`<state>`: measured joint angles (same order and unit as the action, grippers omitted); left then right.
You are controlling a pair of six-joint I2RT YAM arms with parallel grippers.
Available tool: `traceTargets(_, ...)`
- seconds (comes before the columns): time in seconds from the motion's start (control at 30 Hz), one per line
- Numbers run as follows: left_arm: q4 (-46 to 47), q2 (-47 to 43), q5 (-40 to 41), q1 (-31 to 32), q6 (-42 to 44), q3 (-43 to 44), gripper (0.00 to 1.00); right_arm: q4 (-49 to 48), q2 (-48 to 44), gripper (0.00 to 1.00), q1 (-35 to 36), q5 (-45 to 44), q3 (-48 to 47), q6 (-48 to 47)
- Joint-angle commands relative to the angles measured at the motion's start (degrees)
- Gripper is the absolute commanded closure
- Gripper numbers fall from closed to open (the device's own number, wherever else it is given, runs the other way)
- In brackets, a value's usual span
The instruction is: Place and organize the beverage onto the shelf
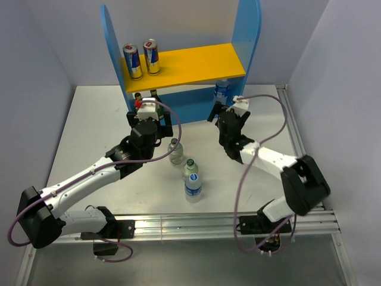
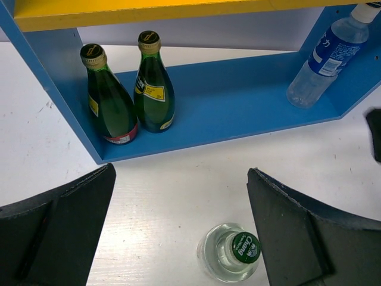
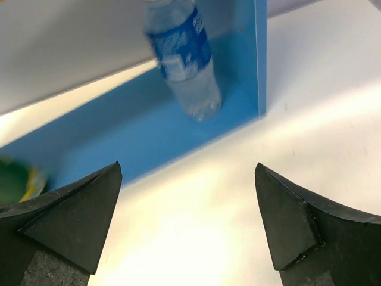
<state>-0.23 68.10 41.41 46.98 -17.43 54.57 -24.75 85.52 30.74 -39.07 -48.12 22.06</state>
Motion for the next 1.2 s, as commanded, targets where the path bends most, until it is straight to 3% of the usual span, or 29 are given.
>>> traceTargets(0.0, 1.7, -0.7, 1.1, 0.2, 0.8, 1.2, 0.00, 10.1, -12.2, 0.00, 5.5, -6.1, 5.7, 6.5)
traceTargets(0.13, 1.8, -0.3, 0.8, 0.1, 0.6, 1.4, 0.01, 24.3, -30.2, 0.00, 18.3, -13.0, 10.8, 13.1)
traceTargets(0.23, 1.7, -0.6, -1.1, -0.2, 0.0, 1.5, 0.01, 39.1, -40.8, 0.00, 31.9, -19.7, 11.5, 21.2)
traceTargets(0.37, 1.5, -0.5, -1.9, -0.8, -0.8, 1.9, 0.01, 52.0, -48.4, 0.00, 50.3, -26.6, 10.3, 26.5)
traceTargets(0.4, 1.3, -0.3, -1.9, -0.8, -1.0, 2.1, 0.01, 54.7, -48.5, 0.00, 58.0, -30.1, 9.5, 30.6)
traceTargets(0.5, 0.7, -0.7, -1.9, -0.8, -1.7, 2.1, 0.01, 60.8, -44.5, 0.00, 68.4, -33.1, 6.2, 33.6)
traceTargets(0.57, 0.8, -1.2, -1.9, -0.8, -2.2, 1.5, 0.01, 62.8, -36.8, 0.00, 75.1, -33.6, 3.9, 33.9)
traceTargets(0.7, 0.4, -2.3, -1.9, -0.8, -3.4, 0.7, 0.01, 75.1, -22.7, 0.00, 78.4, -34.0, -0.9, 52.6)
traceTargets(0.77, 0.4, -2.4, -1.9, -0.7, -3.6, 0.5, 0.01, 73.7, -18.3, 0.00, 78.4, -33.9, -0.3, 53.8)
traceTargets(0.93, 0.4, -3.6, -1.9, -0.8, -3.0, -0.5, 0.01, 55.1, -16.4, 0.00, 75.7, -30.2, 7.8, 45.1)
traceTargets(1.17, 1.1, -3.9, -2.0, -0.7, -2.8, -1.4, 0.01, 30.3, -14.5, 0.00, 66.6, -24.6, 15.8, 27.6)
